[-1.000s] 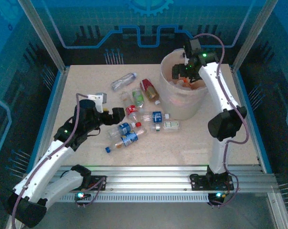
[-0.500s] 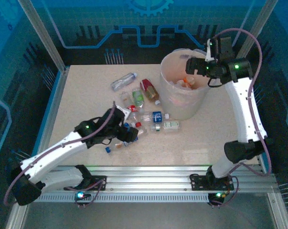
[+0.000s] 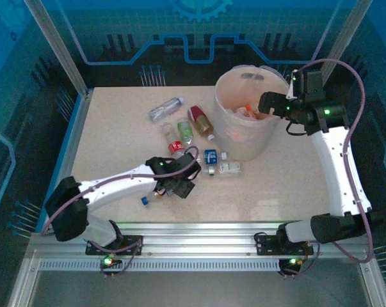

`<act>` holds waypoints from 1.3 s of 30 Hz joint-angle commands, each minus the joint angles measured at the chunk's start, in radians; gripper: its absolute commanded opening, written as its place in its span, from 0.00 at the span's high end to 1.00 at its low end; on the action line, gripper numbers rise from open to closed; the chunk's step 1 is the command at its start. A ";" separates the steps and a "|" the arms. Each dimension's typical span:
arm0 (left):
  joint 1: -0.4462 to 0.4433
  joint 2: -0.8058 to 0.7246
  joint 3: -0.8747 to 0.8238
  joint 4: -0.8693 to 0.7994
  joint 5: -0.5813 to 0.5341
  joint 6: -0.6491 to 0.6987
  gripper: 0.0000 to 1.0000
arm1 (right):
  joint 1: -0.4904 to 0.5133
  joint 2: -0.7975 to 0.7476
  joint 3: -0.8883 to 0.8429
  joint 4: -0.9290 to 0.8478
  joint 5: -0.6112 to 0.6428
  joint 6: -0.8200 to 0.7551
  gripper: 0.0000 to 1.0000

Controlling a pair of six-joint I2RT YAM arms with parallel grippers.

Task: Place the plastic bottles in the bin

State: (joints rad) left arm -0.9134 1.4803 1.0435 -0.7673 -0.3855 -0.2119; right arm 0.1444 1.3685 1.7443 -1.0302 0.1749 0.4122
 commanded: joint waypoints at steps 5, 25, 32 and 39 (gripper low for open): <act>-0.012 0.063 0.039 -0.044 -0.072 0.022 0.24 | -0.031 -0.038 -0.042 0.045 -0.031 0.024 0.00; -0.011 0.178 0.036 -0.042 -0.089 0.022 0.30 | -0.037 -0.028 -0.067 0.048 -0.052 0.031 0.00; -0.025 0.179 0.037 -0.024 -0.045 0.029 0.35 | -0.038 -0.020 -0.052 0.046 -0.055 0.031 0.00; -0.048 0.197 0.023 -0.024 -0.021 0.034 0.34 | -0.042 -0.017 -0.041 0.042 -0.052 0.036 0.00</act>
State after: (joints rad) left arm -0.9455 1.6562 1.0580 -0.7807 -0.4534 -0.1986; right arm 0.1230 1.3476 1.6829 -1.0004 0.1295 0.4305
